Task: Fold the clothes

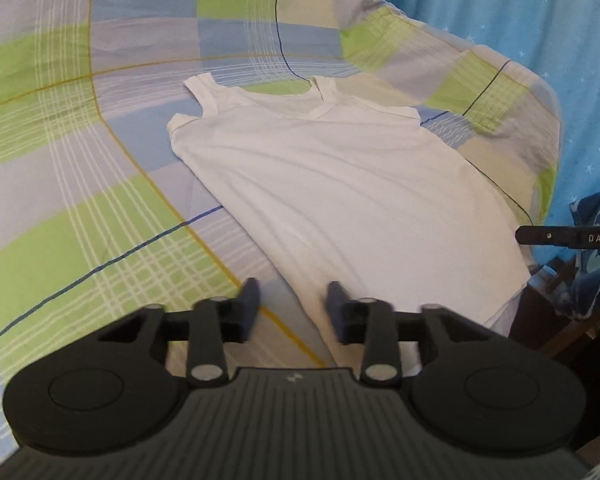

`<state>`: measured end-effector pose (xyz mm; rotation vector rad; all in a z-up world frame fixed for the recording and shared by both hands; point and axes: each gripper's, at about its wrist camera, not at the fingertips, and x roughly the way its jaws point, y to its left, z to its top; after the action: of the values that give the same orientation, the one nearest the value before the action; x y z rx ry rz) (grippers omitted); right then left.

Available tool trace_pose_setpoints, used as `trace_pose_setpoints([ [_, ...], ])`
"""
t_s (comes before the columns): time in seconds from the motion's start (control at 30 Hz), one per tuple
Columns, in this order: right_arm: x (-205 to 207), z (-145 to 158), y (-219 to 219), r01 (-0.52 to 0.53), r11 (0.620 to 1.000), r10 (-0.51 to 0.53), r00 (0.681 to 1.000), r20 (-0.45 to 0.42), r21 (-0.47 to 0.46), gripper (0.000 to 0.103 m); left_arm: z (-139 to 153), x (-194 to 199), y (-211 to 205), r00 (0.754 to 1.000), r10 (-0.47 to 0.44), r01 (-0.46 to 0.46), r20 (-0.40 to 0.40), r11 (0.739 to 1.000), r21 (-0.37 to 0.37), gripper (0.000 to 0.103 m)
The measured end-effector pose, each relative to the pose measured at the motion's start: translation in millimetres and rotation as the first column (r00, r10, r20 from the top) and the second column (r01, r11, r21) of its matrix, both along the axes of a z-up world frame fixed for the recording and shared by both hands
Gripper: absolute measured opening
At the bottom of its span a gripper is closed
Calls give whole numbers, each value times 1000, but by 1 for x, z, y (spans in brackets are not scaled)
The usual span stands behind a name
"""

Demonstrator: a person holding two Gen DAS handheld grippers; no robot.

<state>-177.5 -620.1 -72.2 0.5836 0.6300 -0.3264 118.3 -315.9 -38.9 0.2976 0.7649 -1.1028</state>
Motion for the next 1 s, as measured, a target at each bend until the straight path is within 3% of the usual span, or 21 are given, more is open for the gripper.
trace_pose_setpoints([
  [0.03, -1, -1, -1, 1, 1000, -1, 1000, 1, 9, 30, 3, -2, 2, 1000, 4, -4, 18, 1000, 2, 0],
  [0.07, -5, 3, -4, 20, 1000, -20, 1000, -11, -15, 0, 8, -5, 4, 998, 3, -4, 64, 1000, 17, 0],
  [0.2, -21, 16, -12, 88, 991, -94, 994, -55, -102, 1, 24, -15, 19, 974, -13, -7, 227, 996, 86, 0],
  [0.3, -26, 12, -16, 98, 987, -110, 990, -92, -126, 0, 19, -19, 25, 967, -25, -12, 254, 990, 144, 0],
  [0.4, -28, 8, -17, 99, 988, -113, 987, -113, -121, 0, 5, -20, 31, 967, -29, -21, 254, 981, 193, 0],
  [0.5, -30, 4, -17, 101, 989, -115, 985, -127, -109, 3, 2, -21, 41, 973, -16, -23, 229, 986, 166, 1],
  [0.57, -31, 2, -18, 103, 990, -116, 984, -137, -101, 18, 1, -23, 40, 979, -13, -18, 204, 989, 150, 5],
  [0.7, -44, -1, -21, 149, 989, -150, 985, -84, -17, 33, 0, -28, 40, 988, -11, -7, 152, 993, 117, 32],
  [0.87, -51, -15, -23, 180, 975, -179, 984, -17, 132, 40, -1, -33, 39, 996, -10, 3, 87, 997, 76, 31],
  [0.9, -52, -17, -23, 185, 969, -186, 982, -4, 161, 40, -1, -34, 39, 997, -10, 5, 74, 998, 67, 23],
  [0.93, -53, -20, -23, 188, 964, -192, 981, 7, 188, 35, -1, -35, 38, 998, -14, 10, 65, 998, 62, 15],
  [0.97, -53, -21, -24, 186, 961, -193, 981, 15, 203, 9, 0, -36, 38, 998, -19, 15, 57, 998, 57, 5],
  [1.0, -53, -20, -25, 185, 960, -193, 981, 19, 209, 5, 1, -36, 37, 998, -17, 13, 58, 998, 58, 5],
])
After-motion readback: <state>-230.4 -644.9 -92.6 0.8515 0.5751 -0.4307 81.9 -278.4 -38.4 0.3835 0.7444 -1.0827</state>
